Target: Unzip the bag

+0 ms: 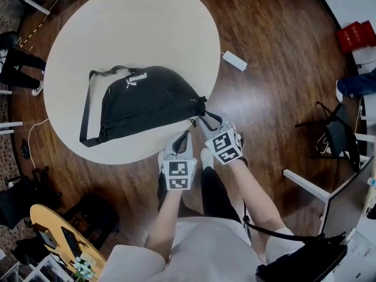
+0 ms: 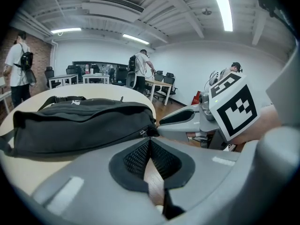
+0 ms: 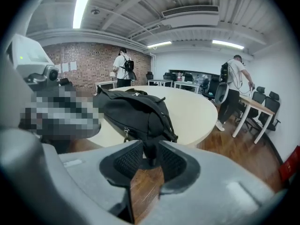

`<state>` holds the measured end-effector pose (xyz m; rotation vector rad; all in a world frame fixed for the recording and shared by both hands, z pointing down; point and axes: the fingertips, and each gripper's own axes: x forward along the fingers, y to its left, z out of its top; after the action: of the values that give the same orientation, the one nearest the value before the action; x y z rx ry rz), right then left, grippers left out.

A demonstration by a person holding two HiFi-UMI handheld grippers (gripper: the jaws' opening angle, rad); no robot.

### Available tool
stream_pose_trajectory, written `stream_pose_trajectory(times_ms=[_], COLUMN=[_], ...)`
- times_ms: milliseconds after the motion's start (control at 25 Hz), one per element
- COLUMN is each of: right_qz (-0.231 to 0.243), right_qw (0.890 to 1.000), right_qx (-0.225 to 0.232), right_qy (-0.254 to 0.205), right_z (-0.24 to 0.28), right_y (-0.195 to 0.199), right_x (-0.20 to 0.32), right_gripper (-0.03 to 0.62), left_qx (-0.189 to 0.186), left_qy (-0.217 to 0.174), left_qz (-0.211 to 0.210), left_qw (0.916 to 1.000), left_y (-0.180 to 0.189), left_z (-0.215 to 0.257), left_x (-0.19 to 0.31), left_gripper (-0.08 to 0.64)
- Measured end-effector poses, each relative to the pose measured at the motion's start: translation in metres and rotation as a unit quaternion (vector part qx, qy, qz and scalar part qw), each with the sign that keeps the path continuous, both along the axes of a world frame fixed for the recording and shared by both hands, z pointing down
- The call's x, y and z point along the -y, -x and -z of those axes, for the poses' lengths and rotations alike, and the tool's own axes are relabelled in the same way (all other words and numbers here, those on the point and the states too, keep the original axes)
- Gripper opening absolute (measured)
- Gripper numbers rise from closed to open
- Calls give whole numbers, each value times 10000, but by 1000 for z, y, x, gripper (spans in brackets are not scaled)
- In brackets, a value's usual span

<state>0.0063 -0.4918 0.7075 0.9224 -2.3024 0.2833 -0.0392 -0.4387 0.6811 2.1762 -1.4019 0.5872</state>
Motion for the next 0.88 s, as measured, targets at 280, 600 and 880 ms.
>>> stream_pose_trajectory(times_ms=[280,600,880], right_qz=[693,1000,600], right_qw=[9955,9874,9976], right_qx=[-412,-1054,-295], right_qy=[-497,-628,-177], right_z=[-12,-25,0], right_y=[5,4,6], right_x=[4,2,0], right_gripper=[92,66,46], left_qx=[24,11,-60], left_qy=[54,74,25], left_qz=[-3,-21,41], left_qw=[10000,10000,10000], left_y=[-3,-9,-8], left_z=[-8,-9,-8], left_x=[-2,-4,4], left_gripper=[21,21,55])
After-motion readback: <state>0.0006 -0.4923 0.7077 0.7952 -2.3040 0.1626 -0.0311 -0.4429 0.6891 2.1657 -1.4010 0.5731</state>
